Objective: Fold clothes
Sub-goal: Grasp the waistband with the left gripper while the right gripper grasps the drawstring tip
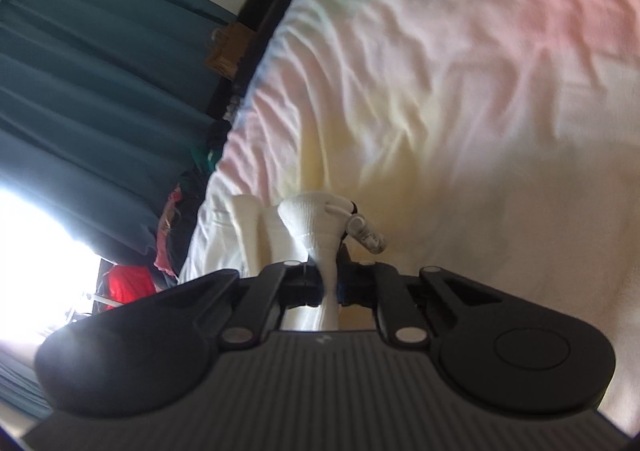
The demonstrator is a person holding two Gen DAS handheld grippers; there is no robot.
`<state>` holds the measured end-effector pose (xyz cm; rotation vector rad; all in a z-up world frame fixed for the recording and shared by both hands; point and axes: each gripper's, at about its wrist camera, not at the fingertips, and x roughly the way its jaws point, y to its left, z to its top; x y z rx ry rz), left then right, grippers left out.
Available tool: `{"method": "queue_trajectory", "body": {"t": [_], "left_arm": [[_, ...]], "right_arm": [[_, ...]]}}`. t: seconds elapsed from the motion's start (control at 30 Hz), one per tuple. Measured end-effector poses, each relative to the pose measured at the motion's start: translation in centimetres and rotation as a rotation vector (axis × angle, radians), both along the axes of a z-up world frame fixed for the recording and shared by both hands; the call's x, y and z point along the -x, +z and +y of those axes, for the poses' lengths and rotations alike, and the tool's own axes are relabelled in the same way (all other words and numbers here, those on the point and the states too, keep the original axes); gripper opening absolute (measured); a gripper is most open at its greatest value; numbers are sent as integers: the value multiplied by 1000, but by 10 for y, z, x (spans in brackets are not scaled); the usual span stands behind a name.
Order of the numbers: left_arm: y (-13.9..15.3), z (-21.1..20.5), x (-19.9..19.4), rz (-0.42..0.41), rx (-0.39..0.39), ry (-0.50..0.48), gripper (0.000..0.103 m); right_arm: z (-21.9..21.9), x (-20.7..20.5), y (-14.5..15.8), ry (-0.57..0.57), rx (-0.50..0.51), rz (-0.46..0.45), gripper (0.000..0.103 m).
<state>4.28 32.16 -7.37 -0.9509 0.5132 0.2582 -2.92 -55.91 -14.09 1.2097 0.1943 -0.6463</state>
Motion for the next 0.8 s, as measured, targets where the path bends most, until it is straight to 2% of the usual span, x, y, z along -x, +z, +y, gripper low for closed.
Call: {"method": "queue_trajectory", "body": {"t": [0.1, 0.17, 0.27, 0.33, 0.43, 0.57, 0.7, 0.8], "left_arm": [[14, -2, 13, -91, 21, 22, 14], [25, -3, 23, -150, 30, 39, 14], [38, -3, 39, -216, 37, 65, 14], [42, -1, 46, -237, 40, 70, 14], [50, -2, 44, -242, 4, 49, 14], [70, -9, 23, -242, -25, 32, 13], [92, -15, -21, -234, -47, 28, 14], [108, -31, -78, -223, -182, -23, 14]], "right_arm": [[10, 0, 21, 9, 145, 26, 9], [14, 3, 33, 9, 204, 32, 9], [14, 25, 41, -12, 198, 3, 9], [12, 36, 46, -19, 188, -8, 9], [11, 35, 54, -18, 180, -9, 9], [11, 8, 79, -7, 221, 5, 9], [3, -38, 104, -1, 241, 9, 9], [-6, -99, 119, 44, 323, 56, 9]]}}
